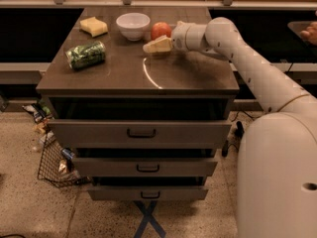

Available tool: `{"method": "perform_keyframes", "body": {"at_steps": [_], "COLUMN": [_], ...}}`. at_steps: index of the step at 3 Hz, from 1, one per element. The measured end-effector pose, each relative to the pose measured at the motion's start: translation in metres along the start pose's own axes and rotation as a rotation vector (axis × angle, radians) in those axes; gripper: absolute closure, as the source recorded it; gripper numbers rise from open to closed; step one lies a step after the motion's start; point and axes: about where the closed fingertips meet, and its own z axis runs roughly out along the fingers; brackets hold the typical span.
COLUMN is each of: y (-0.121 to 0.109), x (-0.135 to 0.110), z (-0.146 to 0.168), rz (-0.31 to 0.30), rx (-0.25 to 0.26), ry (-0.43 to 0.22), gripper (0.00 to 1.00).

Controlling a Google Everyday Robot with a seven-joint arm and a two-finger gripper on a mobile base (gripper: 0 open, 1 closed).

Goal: Move apple near white bowl

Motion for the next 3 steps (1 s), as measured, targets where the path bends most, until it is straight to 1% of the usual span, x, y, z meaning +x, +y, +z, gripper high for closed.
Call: {"method": "perform_keyframes", "body": {"at_steps": [1,2,3], "y": [-0.008,-0.024,-0.042], "x": [-0.003,-0.014,-0.028], "z": [-0.03,-0.073,-0.118], "rz": [0.012,0.021,0.024], "rx": [0.038,0.085,0.144], "ry": [-0.003,-0.031,-0.056], "gripper": [0.0,0.0,0.0]}}
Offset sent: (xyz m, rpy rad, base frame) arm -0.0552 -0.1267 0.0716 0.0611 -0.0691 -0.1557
